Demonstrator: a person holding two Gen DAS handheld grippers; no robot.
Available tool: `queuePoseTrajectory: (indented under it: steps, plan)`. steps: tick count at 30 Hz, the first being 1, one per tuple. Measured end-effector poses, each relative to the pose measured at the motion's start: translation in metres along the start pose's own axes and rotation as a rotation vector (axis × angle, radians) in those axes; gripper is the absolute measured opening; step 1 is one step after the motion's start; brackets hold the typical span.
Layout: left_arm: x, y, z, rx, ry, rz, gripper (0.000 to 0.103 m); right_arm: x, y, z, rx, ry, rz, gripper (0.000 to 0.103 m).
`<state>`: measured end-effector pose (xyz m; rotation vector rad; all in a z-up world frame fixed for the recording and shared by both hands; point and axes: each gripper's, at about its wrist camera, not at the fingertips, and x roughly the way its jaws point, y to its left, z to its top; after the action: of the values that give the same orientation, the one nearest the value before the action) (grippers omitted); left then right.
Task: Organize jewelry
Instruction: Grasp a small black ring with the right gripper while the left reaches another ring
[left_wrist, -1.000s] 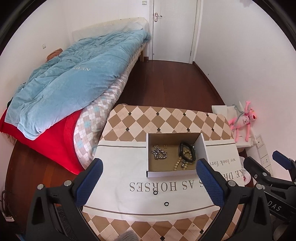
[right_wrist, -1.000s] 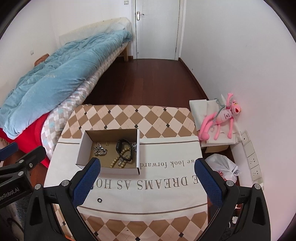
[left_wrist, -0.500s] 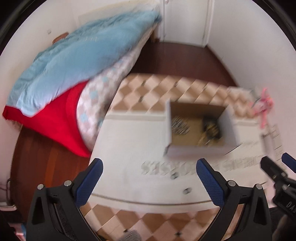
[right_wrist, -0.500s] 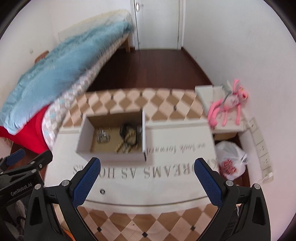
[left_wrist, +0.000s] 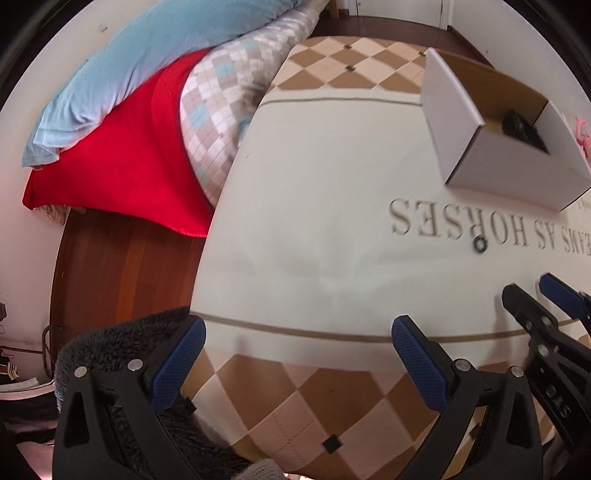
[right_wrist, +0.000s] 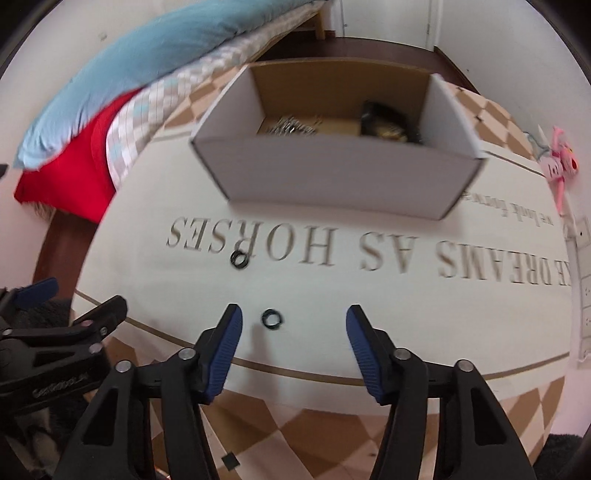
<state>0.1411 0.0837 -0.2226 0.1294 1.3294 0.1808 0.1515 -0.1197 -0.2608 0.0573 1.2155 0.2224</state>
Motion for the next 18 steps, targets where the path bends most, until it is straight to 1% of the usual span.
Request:
queuePoseTrajectory:
  steps: [2,3,4,5,6,7,10,13,16,18]
  plan:
    - [0.003,0.003,-0.001,0.003,0.008,0.003,0.103,0.006,0.008,-0.002,-0.023,-0.005,-0.029,0.052]
    - [0.003,0.004,-0.002,0.004,0.012,0.005,0.103,0.007,0.013,-0.003,-0.044,-0.014,-0.044,0.043]
    - [0.004,0.004,-0.003,0.004,0.014,0.008,0.103,0.007,0.015,-0.003,-0.055,-0.021,-0.062,0.041]
    - [0.005,0.006,-0.001,0.004,0.016,0.008,0.103,0.007,0.018,-0.004,-0.069,-0.027,-0.075,0.033]
    - [0.006,0.006,0.000,0.003,0.017,0.006,0.103,0.007,0.019,-0.003,-0.077,-0.031,-0.079,0.021]
    - [0.006,0.007,0.000,0.003,0.019,0.006,0.103,0.007,0.020,-0.003,-0.085,-0.037,-0.087,0.014]
    - [0.004,0.004,0.000,0.004,0.017,0.000,0.103,0.006,0.018,-0.003,-0.087,-0.046,-0.080,0.013]
    - [0.000,-0.002,0.003,0.006,0.004,-0.018,0.103,0.002,0.007,-0.004,-0.049,-0.045,-0.056,0.012]
    - [-0.008,-0.015,0.009,0.000,-0.021,-0.074,0.102,-0.011,-0.013,-0.003,0.011,-0.070,-0.046,0.012]
    - [-0.012,-0.028,0.016,0.001,-0.047,-0.133,0.102,-0.020,-0.032,-0.002,0.058,-0.081,-0.050,0.012]
